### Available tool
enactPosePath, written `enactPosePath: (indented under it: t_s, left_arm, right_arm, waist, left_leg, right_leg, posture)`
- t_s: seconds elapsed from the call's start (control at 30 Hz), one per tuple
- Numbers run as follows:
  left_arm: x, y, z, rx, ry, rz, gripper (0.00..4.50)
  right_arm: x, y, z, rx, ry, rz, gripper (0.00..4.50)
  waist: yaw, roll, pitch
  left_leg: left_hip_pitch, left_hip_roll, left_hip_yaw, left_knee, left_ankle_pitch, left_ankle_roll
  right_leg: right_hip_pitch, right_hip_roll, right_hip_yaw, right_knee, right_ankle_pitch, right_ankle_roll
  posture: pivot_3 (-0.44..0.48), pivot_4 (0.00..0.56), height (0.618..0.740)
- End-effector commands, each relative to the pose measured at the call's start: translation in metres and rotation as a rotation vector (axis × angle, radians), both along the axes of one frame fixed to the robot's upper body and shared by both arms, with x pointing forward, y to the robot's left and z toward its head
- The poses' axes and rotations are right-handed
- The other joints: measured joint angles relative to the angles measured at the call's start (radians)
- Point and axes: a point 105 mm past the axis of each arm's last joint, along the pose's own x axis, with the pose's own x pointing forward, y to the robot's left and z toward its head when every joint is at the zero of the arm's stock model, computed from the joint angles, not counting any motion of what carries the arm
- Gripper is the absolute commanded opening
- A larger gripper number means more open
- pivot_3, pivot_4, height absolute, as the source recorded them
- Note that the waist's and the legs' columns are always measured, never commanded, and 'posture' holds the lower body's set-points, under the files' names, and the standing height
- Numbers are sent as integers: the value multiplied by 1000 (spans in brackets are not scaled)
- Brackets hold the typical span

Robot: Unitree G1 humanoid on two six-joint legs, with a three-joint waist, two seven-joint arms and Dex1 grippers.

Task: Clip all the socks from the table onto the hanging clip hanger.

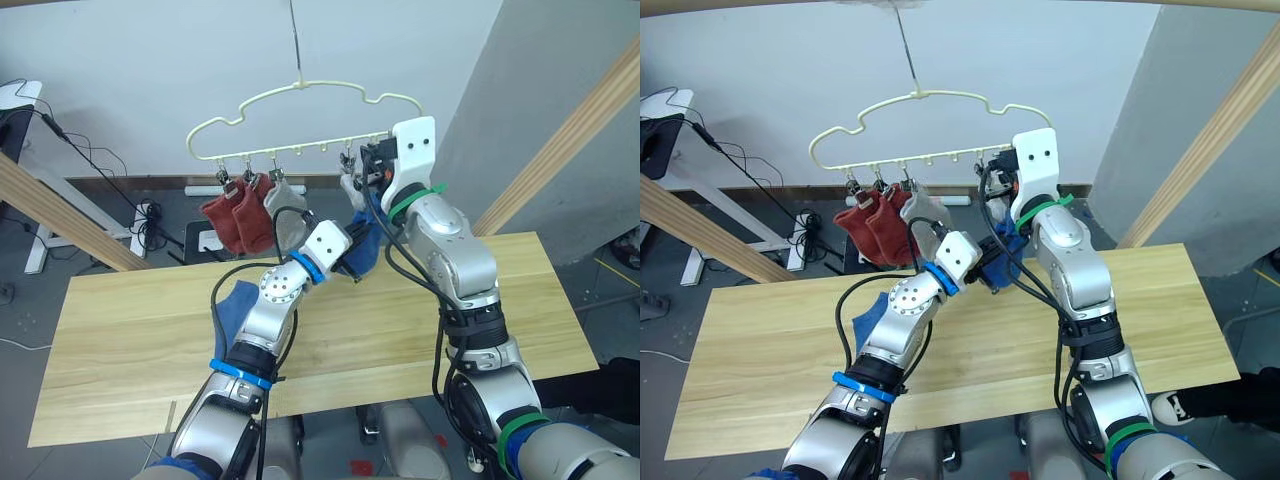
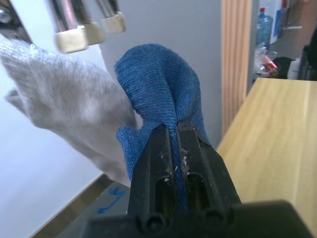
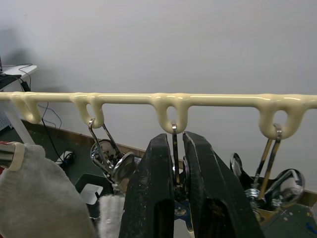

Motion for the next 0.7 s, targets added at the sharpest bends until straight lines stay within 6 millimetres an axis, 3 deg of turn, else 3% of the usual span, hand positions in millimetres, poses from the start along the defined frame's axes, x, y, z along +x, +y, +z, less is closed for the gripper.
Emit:
enactPosePath:
  t_s: [0.03,0.7]
  left_arm:
    - [1,2,11,-22,-51,7,0]
    - [1,5,21,-83,-55,-13,0]
  right_arm:
    - [-3,-6,8,10,-31,-16,60]
    - [-3,-6,2,2,-4,-4,60]
  waist:
    - [0,0,0]
    - [0,0,0]
  left_leg:
    - [0,0,0,0,0,0]
    - [0,0,0,0,0,0]
  right_leg:
    - [0,0,0,0,0,0]
    - [0,0,0,0,0,0]
  posture:
    - [-210,315,740]
    - [-210,318,740]
